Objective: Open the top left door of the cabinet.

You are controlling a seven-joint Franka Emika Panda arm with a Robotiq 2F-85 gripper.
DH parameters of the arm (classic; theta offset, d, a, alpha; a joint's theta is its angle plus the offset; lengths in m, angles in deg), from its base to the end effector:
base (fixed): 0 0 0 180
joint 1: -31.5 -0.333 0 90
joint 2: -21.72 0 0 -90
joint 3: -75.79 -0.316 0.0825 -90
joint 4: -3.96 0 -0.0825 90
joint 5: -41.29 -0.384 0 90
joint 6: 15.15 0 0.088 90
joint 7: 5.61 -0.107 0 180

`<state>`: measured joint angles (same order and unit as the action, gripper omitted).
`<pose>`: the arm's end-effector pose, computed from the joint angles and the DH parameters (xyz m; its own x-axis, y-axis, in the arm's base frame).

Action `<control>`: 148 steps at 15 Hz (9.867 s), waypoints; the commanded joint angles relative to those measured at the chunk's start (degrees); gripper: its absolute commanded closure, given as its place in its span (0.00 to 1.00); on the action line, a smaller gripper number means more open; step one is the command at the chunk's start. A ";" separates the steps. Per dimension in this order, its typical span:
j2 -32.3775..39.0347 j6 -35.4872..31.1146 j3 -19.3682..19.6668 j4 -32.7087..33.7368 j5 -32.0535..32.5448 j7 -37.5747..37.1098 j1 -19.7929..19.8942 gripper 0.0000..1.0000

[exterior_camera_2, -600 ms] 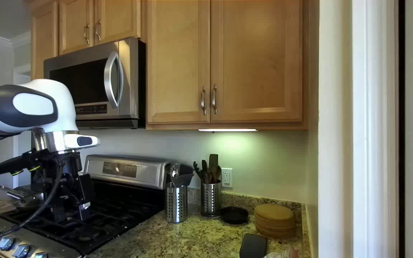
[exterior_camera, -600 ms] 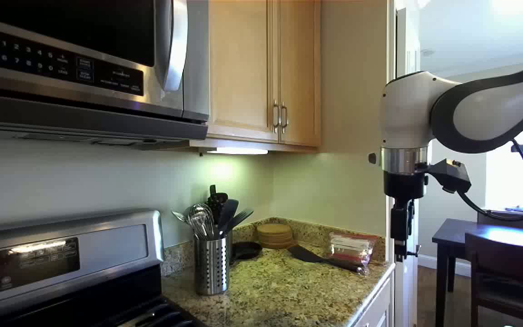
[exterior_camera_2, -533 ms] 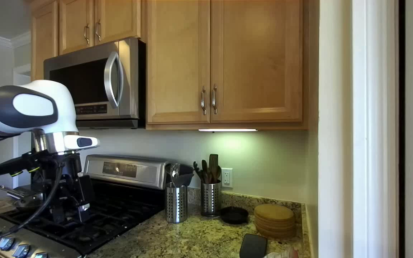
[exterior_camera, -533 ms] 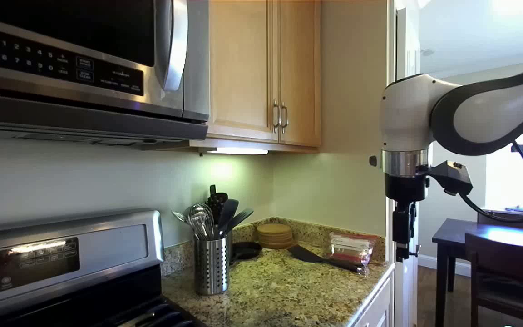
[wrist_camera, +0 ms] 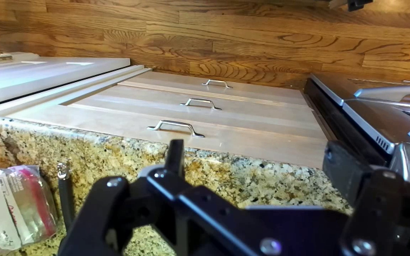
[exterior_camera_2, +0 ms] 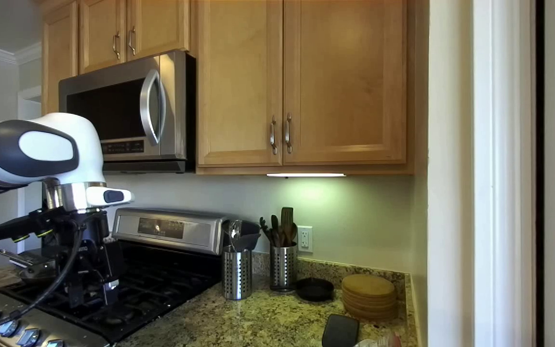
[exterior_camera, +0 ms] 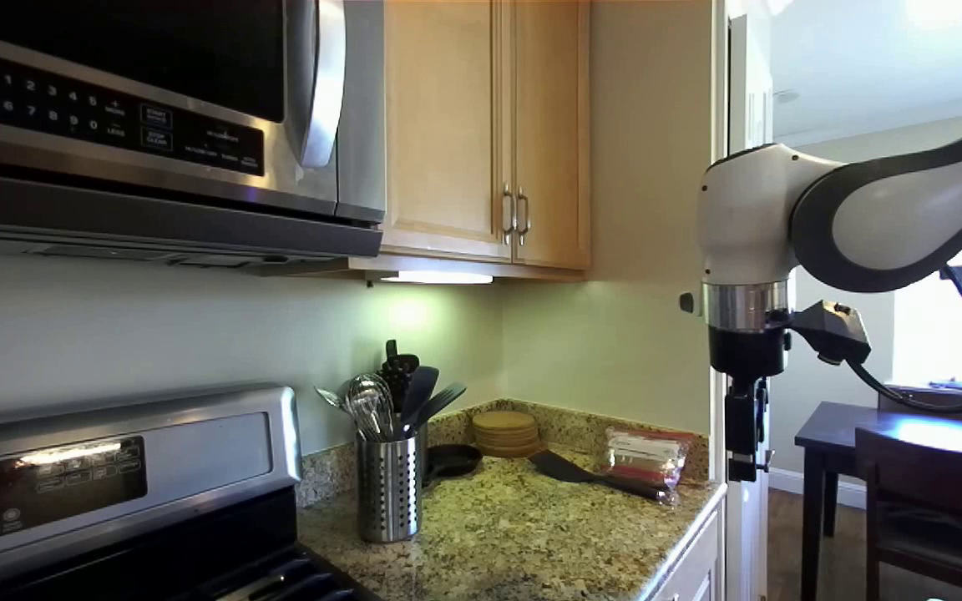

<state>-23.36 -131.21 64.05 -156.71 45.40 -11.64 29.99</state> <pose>0.3005 0.0599 0.4135 0.9949 0.0996 0.0139 0.0946 -0.9738 0.2070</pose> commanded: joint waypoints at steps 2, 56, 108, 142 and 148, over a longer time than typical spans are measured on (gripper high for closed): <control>0.18 0.19 1.10 0.11 0.87 -0.76 -1.15 0.00; 44.14 -25.82 12.70 64.73 7.32 -1.06 4.84 0.00; 27.52 -29.82 13.35 45.87 -8.59 19.29 2.73 0.92; 1.75 -4.21 11.21 31.60 -7.49 25.65 -14.14 0.00; 1.88 4.38 11.99 31.13 -5.69 22.56 -9.24 0.00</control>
<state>-21.38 -130.01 75.71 -125.12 38.93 12.58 18.34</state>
